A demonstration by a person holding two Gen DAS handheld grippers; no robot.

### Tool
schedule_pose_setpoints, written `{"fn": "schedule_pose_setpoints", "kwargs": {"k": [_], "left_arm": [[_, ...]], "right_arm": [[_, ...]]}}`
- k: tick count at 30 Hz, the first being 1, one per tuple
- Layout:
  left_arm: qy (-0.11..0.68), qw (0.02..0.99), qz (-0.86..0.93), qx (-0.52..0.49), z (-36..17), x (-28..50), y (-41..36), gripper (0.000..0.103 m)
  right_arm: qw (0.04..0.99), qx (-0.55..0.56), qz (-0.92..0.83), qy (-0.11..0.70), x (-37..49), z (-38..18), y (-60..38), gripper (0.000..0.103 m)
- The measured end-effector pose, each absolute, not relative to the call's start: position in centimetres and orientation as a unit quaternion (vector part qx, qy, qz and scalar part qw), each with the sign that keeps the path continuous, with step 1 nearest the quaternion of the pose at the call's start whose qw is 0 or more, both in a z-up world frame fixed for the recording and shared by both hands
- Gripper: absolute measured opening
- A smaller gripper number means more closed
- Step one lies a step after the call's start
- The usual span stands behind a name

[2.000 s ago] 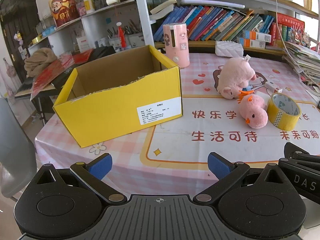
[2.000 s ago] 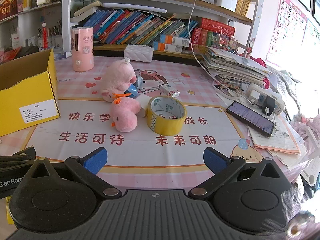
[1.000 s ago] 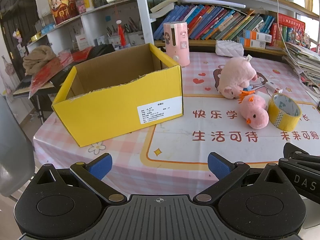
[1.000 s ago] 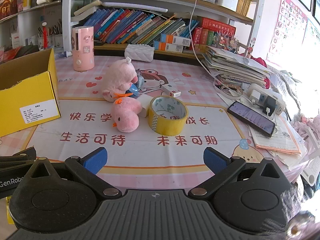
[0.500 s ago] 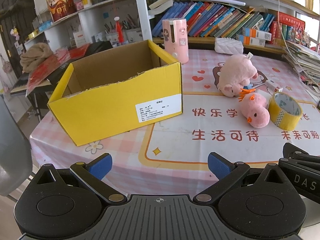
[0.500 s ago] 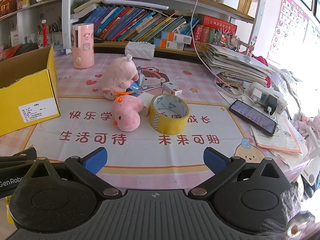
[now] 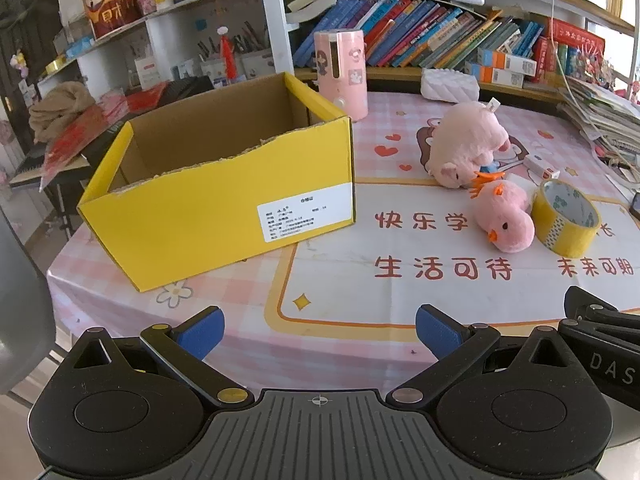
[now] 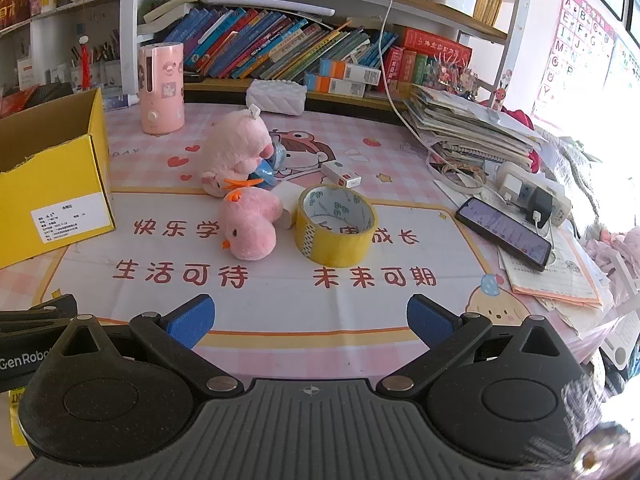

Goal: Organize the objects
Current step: 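Move both tools toward the tape roll and pink chick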

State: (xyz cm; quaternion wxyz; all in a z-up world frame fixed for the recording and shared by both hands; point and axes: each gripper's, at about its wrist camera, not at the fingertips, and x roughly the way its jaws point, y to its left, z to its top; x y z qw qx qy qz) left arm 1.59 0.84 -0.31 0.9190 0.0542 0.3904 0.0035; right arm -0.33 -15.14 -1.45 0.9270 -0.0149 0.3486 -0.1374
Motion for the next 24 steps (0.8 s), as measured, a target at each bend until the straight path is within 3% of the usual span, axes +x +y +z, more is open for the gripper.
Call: {"fn": "schedule_pose_setpoints", "kwargs": {"k": [24], "left_arm": [[0.410,0.911,0.018,0.023,-0.5,5.2,-1.4,0.103]], "right_arm": [[0.926,-0.041,-0.088,0.365,4.0,-1.5,-18.1,0.103]]}}
